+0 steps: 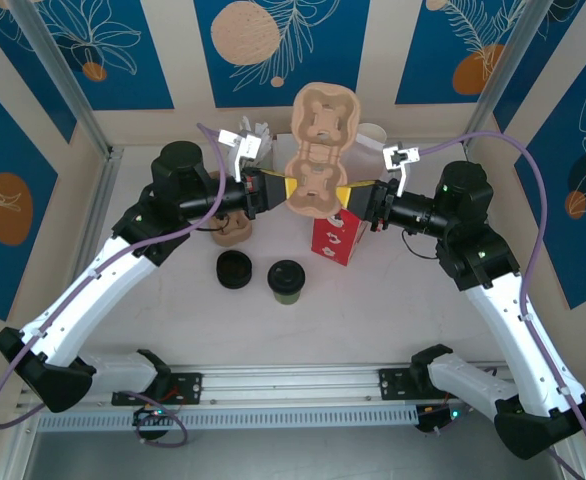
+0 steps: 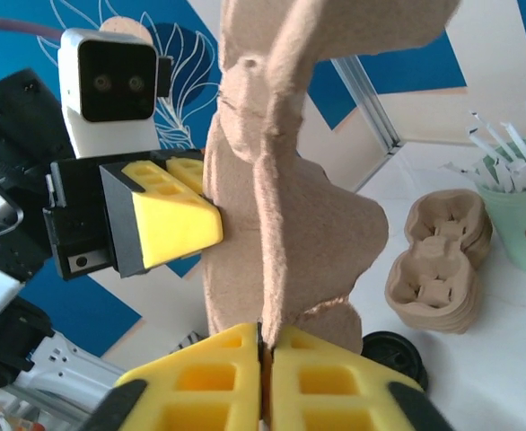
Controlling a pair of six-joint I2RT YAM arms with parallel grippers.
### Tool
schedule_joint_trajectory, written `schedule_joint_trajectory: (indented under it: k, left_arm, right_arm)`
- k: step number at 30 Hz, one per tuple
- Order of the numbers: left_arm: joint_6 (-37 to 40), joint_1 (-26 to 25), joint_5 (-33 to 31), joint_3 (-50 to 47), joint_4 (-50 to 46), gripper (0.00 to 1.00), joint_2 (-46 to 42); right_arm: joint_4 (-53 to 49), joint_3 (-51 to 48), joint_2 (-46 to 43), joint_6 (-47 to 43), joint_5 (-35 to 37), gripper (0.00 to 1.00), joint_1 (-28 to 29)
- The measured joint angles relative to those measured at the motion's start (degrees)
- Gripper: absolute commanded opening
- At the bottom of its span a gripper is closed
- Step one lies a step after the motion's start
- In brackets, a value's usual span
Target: Pack the takeout coffee
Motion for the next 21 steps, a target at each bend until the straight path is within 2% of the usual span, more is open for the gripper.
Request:
schedule_joint_trajectory:
  k: [3,6,8,13,21]
  left_arm:
    - [1.0,-0.1,0.3,0.3,-0.3,0.58,0.0]
    - [4.0,-0.1,0.5,2.0,-2.5,0.72,0.0]
    - [6.3,-0.1,0.2,3.7,-4.5,0.78,0.0]
    - [15.7,-0.1,-0.7,8.2,-10.1,0.83,0.0]
    - [35.0,-2.1,-1.6,15.0,-17.9,0.78,1.7]
  right_arm:
    - [-0.2,0.0,0.0,0.1,-0.2,0.0,0.0]
    - [-2.3,0.2,0.0,0.0,-0.1,0.0,-0.4]
    - [-4.9,0.7,0.0,-0.3,0.1,0.0,-0.7]
    - [-12.8,2.9,0.1,-0.6,0.5,0.0,-1.8]
    - [-23.7,3.6,-0.1,-0.7,-0.1,0.0,-2.0]
